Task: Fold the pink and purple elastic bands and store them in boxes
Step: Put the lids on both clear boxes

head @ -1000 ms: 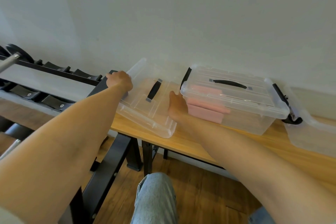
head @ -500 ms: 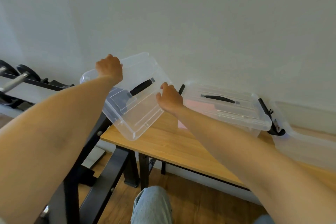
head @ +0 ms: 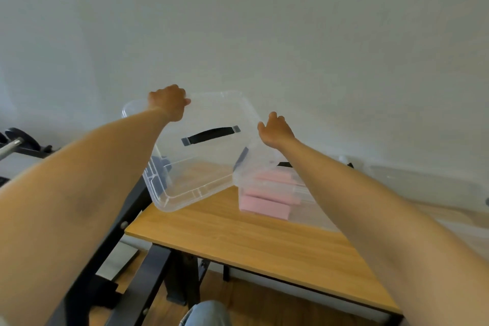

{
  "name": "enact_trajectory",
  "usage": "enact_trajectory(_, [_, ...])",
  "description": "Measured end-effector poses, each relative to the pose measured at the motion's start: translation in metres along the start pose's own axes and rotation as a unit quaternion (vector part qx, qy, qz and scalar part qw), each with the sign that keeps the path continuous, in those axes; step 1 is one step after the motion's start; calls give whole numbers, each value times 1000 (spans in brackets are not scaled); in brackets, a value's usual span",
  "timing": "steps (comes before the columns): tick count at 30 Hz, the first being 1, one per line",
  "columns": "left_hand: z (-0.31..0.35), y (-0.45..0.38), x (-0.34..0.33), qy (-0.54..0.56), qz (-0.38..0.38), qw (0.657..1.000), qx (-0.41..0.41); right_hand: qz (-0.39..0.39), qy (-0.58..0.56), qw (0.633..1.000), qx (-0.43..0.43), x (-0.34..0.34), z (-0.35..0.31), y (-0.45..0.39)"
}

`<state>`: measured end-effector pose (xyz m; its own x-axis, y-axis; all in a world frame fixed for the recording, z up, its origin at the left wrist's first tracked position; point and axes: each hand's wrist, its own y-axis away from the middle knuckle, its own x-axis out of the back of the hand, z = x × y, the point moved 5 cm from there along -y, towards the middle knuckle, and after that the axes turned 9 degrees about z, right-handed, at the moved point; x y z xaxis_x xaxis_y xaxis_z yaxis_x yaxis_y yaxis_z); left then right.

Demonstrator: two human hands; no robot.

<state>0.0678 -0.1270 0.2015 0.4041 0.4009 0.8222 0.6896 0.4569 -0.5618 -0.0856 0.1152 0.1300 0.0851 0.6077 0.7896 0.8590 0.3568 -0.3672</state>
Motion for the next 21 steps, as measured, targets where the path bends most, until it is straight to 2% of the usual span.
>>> enact_trajectory(10, [150,-14,-17,120,-26,986,-115,-11,31,986,-165,61,144,-2])
enact_trajectory(15, [230,-10,-23,180,-55,969,-157,39,95,984,-143,103,221,5])
enact_trajectory(18, [276,-8,-21,230,-38,961,-146,90,132,975,-155,135,259,19])
enact_trajectory(21, [319,-3,-20,251,-19,956,-152,94,170,966,-173,159,298,27])
